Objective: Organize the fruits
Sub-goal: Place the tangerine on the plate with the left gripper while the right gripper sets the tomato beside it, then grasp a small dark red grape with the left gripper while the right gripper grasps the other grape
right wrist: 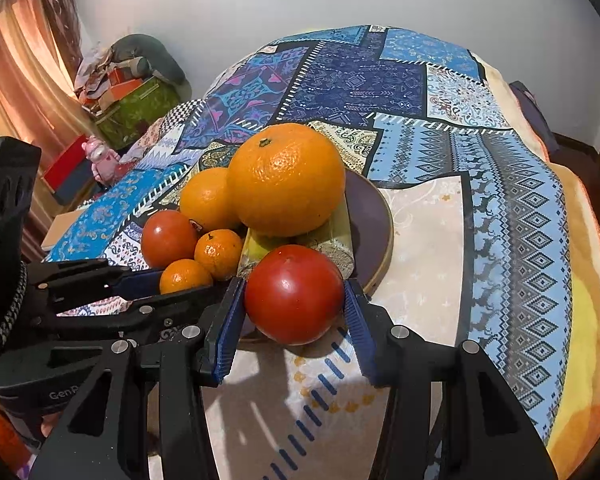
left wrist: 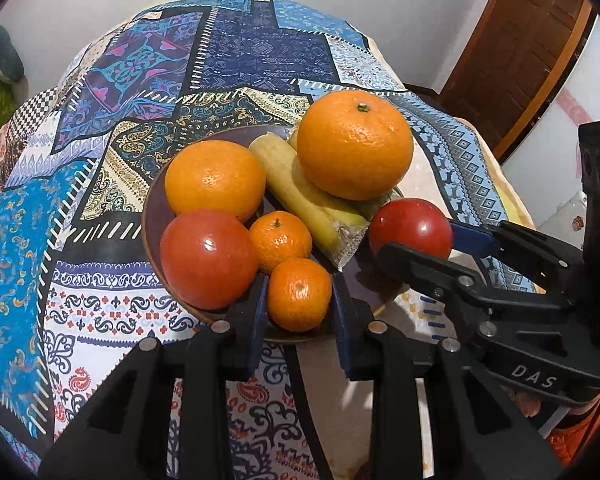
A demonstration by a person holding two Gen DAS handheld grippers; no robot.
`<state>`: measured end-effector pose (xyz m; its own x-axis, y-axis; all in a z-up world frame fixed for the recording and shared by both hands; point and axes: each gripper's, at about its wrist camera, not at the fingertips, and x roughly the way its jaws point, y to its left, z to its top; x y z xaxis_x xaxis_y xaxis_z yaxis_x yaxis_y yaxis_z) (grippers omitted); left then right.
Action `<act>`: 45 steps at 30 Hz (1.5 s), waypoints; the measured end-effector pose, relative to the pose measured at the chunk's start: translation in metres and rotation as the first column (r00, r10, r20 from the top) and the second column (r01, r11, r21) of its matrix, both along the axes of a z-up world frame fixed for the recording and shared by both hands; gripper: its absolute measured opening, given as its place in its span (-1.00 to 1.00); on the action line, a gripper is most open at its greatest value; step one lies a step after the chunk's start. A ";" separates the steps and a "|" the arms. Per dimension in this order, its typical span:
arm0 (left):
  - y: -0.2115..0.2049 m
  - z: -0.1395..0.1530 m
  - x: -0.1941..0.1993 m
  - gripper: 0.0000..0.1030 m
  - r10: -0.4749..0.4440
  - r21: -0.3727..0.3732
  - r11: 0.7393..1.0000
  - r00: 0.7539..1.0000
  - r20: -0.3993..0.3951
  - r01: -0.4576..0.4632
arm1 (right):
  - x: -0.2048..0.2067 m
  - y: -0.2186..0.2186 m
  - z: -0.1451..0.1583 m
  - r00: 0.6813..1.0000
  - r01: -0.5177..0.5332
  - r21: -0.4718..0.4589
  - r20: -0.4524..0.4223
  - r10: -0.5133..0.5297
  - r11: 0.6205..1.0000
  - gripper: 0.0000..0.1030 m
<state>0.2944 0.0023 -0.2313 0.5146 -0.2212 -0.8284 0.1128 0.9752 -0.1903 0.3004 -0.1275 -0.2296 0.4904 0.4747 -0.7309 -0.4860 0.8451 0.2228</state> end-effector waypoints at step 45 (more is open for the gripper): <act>-0.023 0.015 -0.127 -0.06 -0.065 0.035 0.997 0.998 -0.025 0.066 | -0.119 -0.038 0.024 0.999 0.032 -0.011 0.025 -0.032 0.999 0.00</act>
<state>0.1674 -0.0204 -0.2158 0.4799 -0.2235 -0.8484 0.1725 0.9722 -0.1585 0.1812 -0.1654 -0.2055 0.5235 0.4505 -0.7232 -0.4639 0.8627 0.2016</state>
